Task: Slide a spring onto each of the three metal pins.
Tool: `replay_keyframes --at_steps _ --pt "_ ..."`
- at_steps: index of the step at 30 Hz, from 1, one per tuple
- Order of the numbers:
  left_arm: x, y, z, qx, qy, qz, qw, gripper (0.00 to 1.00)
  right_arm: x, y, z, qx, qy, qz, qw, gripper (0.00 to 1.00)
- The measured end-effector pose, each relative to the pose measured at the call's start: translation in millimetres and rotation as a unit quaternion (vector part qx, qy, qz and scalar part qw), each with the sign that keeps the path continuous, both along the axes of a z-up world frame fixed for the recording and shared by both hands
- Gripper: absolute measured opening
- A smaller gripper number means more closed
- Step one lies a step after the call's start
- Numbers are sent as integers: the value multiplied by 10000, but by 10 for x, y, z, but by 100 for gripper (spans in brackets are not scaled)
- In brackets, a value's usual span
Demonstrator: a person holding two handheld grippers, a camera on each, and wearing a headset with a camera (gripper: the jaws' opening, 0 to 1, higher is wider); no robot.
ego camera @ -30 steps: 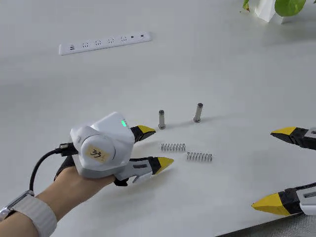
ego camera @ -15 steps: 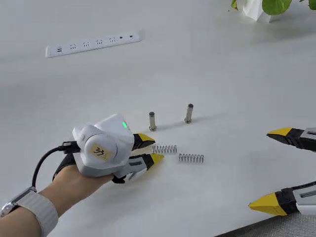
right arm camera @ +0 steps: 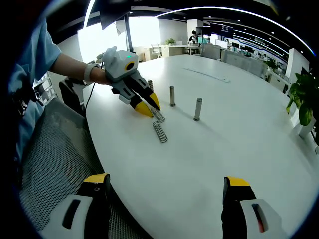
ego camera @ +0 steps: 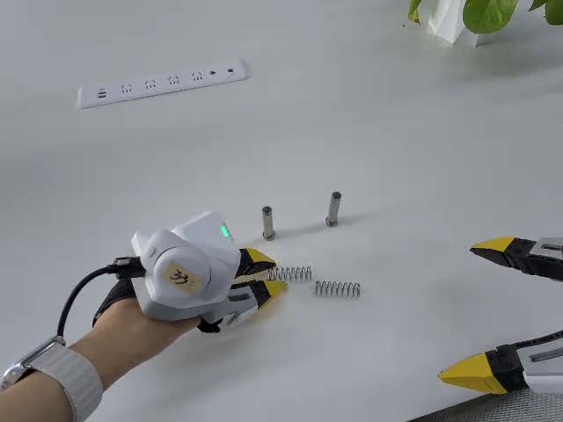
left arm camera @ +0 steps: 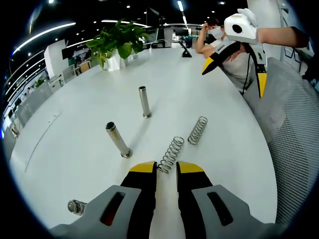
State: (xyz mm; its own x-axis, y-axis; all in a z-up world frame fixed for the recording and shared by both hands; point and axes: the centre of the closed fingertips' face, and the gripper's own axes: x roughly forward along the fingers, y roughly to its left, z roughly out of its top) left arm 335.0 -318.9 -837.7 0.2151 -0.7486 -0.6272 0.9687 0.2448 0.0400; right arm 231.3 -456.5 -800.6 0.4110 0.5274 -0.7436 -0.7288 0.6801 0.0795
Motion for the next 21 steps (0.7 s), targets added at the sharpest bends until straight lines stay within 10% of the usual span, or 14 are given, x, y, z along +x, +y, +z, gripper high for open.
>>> replay_keyframes --at_steps 21 --pt "-27 38 -13 12 53 79 10000 7 5 100 -7 58 -21 86 9999 93"
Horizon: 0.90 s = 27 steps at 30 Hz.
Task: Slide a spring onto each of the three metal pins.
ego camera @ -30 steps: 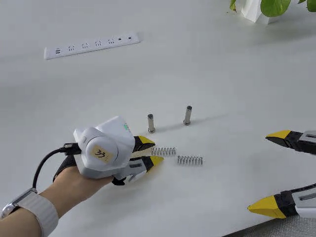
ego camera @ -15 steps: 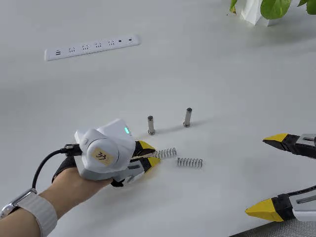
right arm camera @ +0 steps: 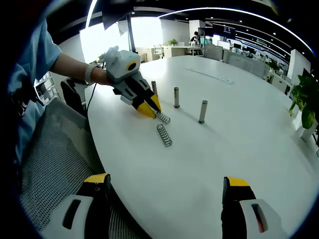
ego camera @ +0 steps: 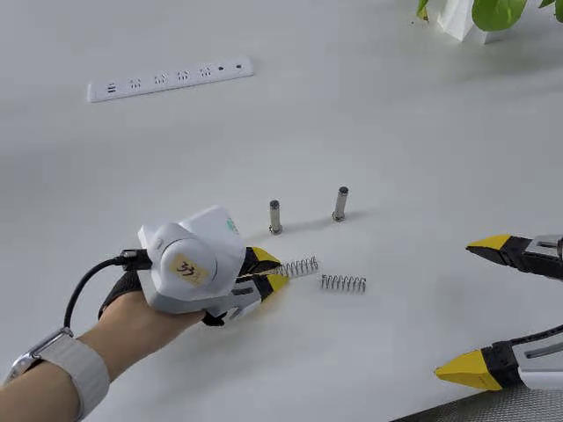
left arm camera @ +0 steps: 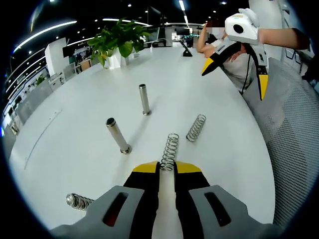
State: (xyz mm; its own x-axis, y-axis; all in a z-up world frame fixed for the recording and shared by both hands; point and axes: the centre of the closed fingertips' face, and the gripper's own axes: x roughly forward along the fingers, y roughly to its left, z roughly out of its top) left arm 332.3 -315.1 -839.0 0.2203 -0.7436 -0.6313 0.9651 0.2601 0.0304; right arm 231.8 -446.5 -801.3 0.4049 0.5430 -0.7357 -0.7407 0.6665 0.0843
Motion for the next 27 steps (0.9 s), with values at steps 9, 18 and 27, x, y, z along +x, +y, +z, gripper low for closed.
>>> replay_keyframes --at_steps 9,18,27 --pt "6 53 27 -60 -12 263 9996 7 4 27 14 39 -40 17 10000 93" --pt "-14 193 255 -298 -105 604 9977 7 43 101 80 62 -128 137 9998 93" --pt "-162 310 409 -489 -193 813 9953 7 96 215 170 78 -217 350 9991 93"
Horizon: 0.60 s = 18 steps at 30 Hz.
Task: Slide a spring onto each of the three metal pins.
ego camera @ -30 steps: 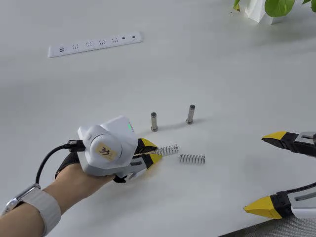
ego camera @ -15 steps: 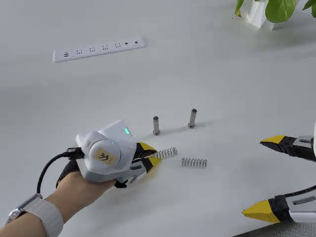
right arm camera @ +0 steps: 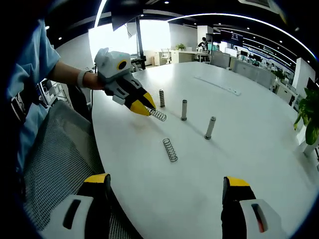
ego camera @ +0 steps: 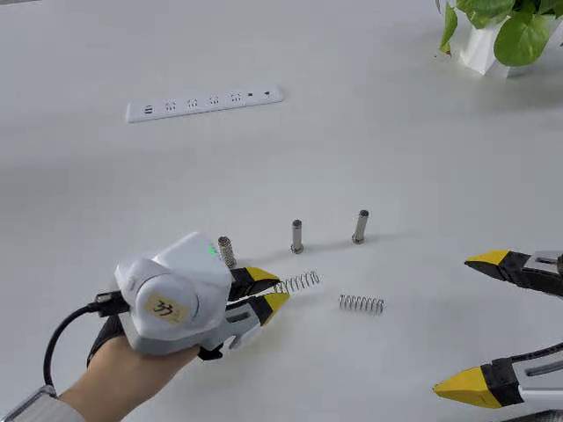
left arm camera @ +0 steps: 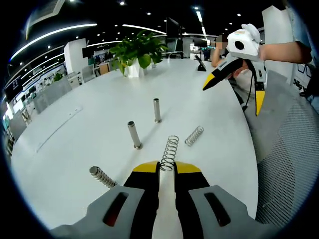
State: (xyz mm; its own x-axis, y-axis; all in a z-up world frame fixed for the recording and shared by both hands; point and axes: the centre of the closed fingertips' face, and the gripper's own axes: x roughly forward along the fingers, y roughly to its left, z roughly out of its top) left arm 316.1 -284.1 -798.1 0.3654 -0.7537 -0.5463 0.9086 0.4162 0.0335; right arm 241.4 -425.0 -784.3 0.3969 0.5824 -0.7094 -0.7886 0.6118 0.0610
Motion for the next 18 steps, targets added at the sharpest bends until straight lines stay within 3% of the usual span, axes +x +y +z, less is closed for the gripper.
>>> replay_keyframes --at_steps 6,10,18 --pt "-125 86 65 -137 -3 148 9998 7 36 85 66 -70 -59 279 9996 93" --pt "-177 153 56 -50 -101 207 9997 7 78 162 147 16 -89 431 9990 92" --pt "-224 199 170 -224 -86 372 9990 7 272 340 339 62 -308 785 9964 92"
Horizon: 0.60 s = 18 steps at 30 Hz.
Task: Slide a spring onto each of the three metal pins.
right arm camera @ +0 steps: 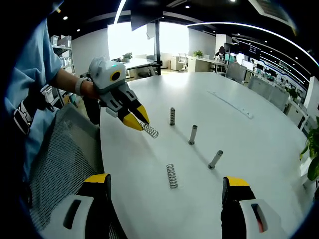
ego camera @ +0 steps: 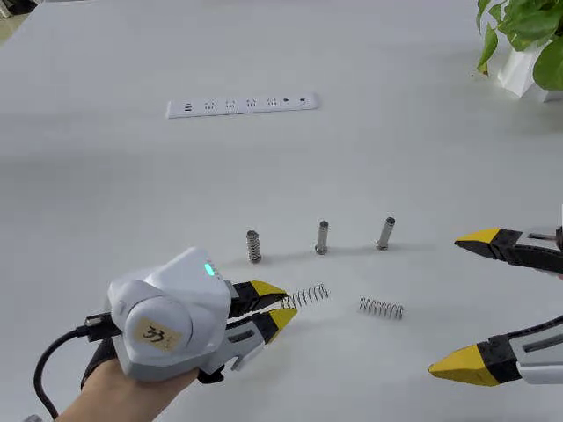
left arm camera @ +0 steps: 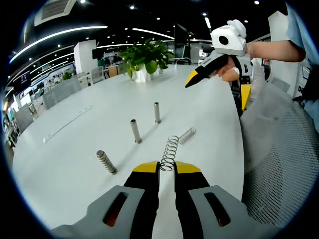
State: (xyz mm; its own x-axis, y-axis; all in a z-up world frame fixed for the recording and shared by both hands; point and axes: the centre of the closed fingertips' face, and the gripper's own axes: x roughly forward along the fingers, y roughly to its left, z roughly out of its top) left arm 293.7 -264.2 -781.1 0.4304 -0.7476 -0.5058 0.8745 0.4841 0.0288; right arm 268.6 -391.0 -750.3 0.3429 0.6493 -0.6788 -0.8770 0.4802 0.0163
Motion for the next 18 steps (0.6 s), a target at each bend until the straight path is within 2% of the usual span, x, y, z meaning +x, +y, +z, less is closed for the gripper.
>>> replay_keyframes --at_steps 4,7,18 --pt "-27 -15 98 -129 -17 23 9999 7 55 89 71 -29 -85 220 9997 91" --pt "-61 -42 152 -181 -68 -28 9998 7 61 167 124 51 -86 346 9994 90" --pt "-176 -128 253 -349 -124 -131 9992 7 82 412 275 171 -124 855 9961 77"
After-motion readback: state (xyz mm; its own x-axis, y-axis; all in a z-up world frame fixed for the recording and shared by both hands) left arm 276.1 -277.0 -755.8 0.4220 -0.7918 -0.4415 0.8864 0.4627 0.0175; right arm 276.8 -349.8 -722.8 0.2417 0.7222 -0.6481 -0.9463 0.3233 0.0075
